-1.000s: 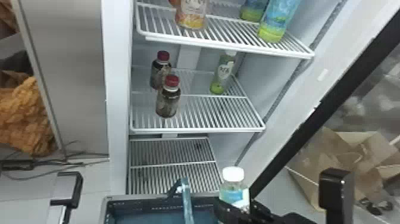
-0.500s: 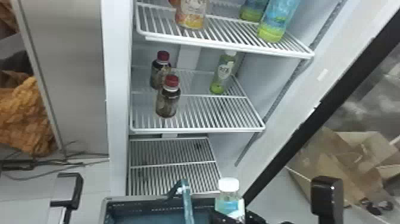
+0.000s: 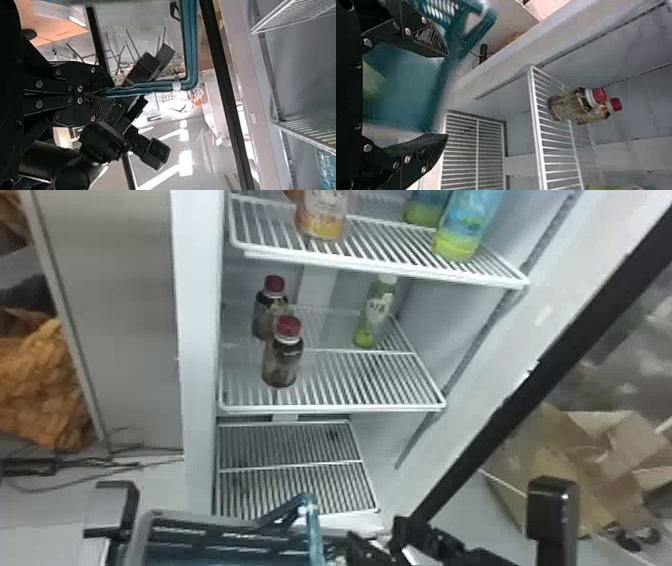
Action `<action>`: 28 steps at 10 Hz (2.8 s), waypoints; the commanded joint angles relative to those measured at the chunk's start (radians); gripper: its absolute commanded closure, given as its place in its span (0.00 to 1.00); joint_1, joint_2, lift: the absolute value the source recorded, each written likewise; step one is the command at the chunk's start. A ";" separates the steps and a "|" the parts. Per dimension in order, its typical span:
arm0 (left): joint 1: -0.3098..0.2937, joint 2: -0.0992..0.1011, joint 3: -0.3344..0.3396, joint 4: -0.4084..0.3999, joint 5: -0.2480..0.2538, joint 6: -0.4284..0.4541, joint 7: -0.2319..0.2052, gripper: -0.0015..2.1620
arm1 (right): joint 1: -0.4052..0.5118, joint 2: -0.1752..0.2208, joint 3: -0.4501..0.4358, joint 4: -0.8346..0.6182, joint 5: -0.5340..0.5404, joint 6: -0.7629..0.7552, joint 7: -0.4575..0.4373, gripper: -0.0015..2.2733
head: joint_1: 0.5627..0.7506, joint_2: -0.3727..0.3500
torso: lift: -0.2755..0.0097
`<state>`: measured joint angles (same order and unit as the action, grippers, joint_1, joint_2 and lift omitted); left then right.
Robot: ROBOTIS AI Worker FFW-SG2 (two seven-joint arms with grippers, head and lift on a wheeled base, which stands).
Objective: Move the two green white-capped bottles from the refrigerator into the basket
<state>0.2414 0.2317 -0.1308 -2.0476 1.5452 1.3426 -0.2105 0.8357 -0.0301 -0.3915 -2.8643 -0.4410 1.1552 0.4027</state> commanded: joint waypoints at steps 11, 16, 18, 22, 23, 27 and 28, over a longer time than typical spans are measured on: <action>0.002 -0.002 0.003 -0.001 0.002 0.000 0.000 0.53 | -0.168 0.022 -0.045 0.316 0.058 -0.529 0.025 0.15 | 0.70 0.03 | 0.04; 0.004 -0.002 0.003 0.002 0.008 -0.003 -0.001 0.53 | -0.303 0.016 -0.029 0.487 0.076 -0.706 0.024 0.15 | 0.70 0.03 | 0.04; 0.004 -0.002 0.001 -0.001 0.014 -0.007 -0.003 0.53 | -0.365 0.010 -0.003 0.541 0.078 -0.755 0.015 0.15 | 0.70 0.03 | 0.04; 0.011 0.001 -0.005 -0.001 0.022 -0.015 -0.009 0.53 | -0.477 -0.004 0.039 0.698 0.132 -0.902 -0.018 0.15 | 0.70 0.03 | 0.04; 0.011 0.001 -0.007 -0.001 0.022 -0.015 -0.009 0.53 | -0.507 -0.004 0.046 0.745 0.142 -0.937 -0.027 0.15 | 0.70 0.03 | 0.04; 0.014 0.005 -0.011 -0.001 0.026 -0.015 -0.010 0.53 | -0.637 -0.019 0.072 0.929 0.210 -1.042 -0.056 0.15 | 0.70 0.03 | 0.04; 0.011 0.006 -0.015 -0.001 0.028 -0.015 -0.010 0.53 | -0.671 -0.022 0.082 0.978 0.210 -1.062 -0.061 0.15 | 0.70 0.03 | 0.04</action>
<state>0.2536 0.2368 -0.1436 -2.0482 1.5728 1.3277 -0.2210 0.1869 -0.0494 -0.3143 -1.9165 -0.2336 0.1048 0.3421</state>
